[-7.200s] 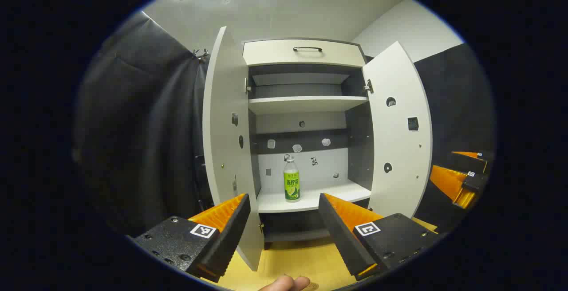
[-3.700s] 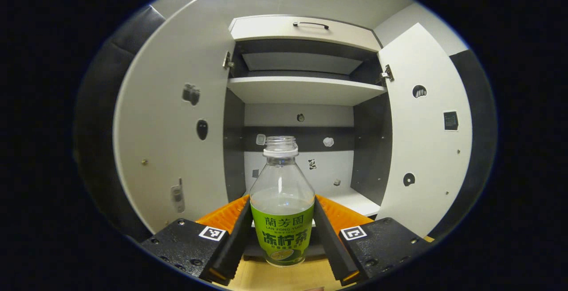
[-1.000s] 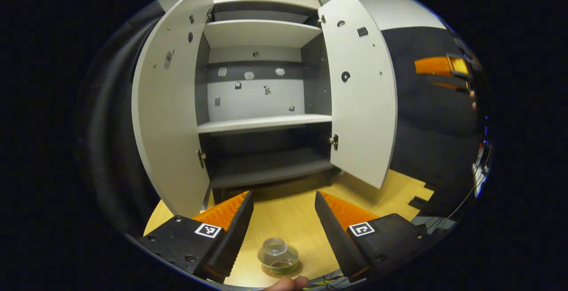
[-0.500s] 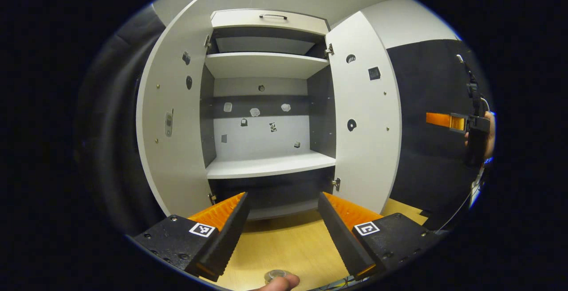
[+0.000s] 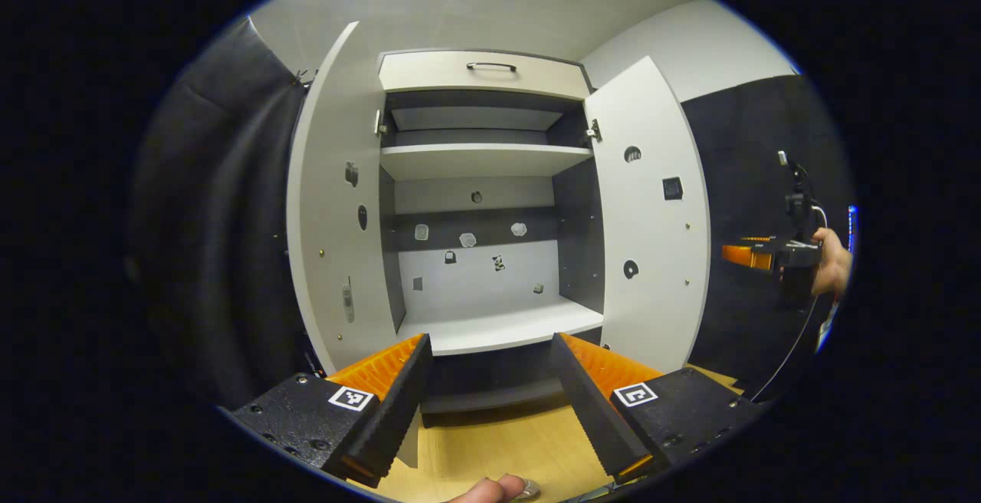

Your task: Grasp the bottle in the cabinet with the left hand and place it on the coaster, then close the right door with the right hand and the left door with the left hand.

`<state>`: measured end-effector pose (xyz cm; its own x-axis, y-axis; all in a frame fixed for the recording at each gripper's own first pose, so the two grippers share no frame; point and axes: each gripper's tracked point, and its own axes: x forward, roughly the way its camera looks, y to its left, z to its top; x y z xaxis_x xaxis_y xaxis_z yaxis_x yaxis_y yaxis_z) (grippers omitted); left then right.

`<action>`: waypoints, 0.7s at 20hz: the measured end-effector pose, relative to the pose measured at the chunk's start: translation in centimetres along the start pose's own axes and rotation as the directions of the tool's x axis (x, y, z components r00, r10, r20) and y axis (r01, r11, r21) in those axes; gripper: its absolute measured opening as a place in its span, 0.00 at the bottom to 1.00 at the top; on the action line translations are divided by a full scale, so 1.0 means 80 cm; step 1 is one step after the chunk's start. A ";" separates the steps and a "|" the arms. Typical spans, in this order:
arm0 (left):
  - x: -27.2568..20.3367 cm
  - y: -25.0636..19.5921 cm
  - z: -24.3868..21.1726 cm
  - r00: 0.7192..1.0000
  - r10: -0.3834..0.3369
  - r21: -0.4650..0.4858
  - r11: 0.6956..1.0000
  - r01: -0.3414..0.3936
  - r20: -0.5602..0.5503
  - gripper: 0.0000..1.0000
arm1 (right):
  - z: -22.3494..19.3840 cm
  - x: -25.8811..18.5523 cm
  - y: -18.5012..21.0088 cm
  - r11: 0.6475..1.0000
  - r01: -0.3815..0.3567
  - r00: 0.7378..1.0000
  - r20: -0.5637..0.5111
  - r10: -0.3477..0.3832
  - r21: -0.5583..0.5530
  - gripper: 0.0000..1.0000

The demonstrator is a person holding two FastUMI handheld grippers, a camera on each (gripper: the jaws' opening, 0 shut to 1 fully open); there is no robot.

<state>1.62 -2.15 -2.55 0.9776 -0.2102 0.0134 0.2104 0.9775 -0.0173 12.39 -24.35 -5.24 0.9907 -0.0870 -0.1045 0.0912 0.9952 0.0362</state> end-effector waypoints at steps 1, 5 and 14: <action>-0.003 0.007 0.004 1.000 0.005 -0.009 1.000 -0.005 0.004 0.98 | 0.003 0.008 0.005 1.000 0.002 1.000 -0.002 -0.002 0.000 0.98; -0.017 0.036 0.006 0.999 0.046 0.018 0.999 -0.046 0.007 0.98 | 0.012 0.034 0.050 1.000 -0.015 1.000 0.003 0.015 -0.006 0.98; -0.046 0.055 -0.005 0.996 0.086 -0.053 0.995 -0.087 -0.010 0.98 | 0.006 0.022 0.158 0.998 -0.060 0.998 -0.025 0.059 -0.011 0.88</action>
<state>-1.05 2.90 -3.06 0.9921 -0.1253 0.0017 0.1251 0.9896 -0.0713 15.36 -11.98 -4.51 0.9915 -0.0267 -0.1272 0.0310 0.9990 0.0318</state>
